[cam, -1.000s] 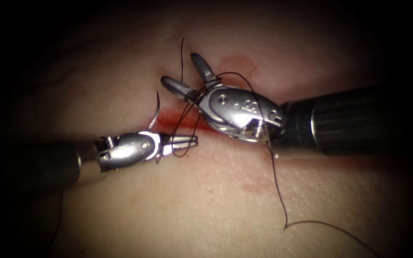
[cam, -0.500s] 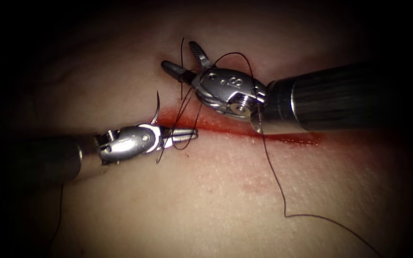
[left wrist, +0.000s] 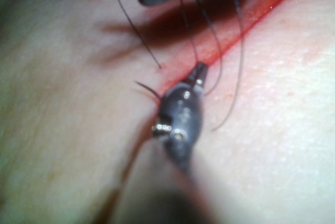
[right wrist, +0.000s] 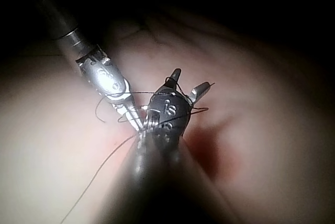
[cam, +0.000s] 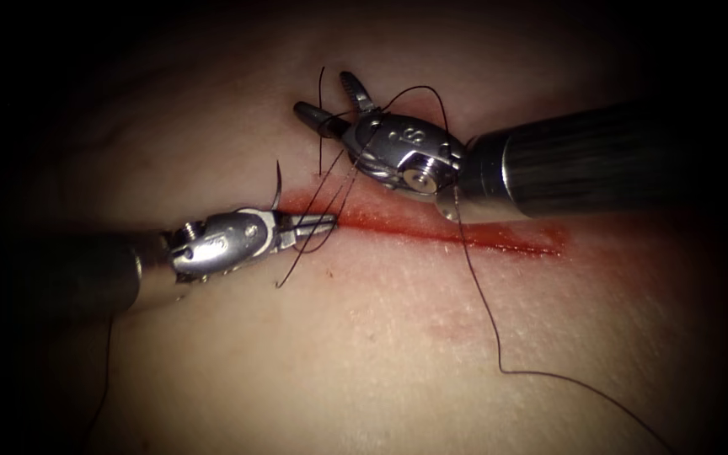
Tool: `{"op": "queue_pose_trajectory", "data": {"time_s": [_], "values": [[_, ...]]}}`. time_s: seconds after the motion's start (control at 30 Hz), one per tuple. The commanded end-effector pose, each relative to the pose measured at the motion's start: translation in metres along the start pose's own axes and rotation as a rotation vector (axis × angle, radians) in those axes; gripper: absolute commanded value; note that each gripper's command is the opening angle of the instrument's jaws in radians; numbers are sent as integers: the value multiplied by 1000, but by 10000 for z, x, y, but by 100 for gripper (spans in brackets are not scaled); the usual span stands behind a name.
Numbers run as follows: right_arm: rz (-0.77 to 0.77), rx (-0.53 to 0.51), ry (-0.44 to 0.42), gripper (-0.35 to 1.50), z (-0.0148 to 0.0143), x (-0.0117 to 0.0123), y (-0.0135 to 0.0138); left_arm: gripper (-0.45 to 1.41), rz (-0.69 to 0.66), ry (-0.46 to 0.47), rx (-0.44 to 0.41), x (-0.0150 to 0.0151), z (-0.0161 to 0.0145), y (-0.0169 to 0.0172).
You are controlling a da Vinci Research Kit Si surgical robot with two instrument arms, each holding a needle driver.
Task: Wound Closure
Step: Grab the short suture end with the right gripper.
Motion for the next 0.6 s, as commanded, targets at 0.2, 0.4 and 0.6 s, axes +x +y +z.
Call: {"op": "queue_pose_trajectory", "data": {"time_s": [0.2, 0.4, 0.6], "values": [[0, 4, 0, 136, 9, -3, -3, -35, 3, -19, -2, -12, 3, -3], [1, 22, -25, 136, 15, -3, -9, -35, 6, -27, 1, -14, 4, -3], [29, 55, -77, 136, 27, -9, -10, -35, 6, -32, -3, -14, 1, -3]]}}
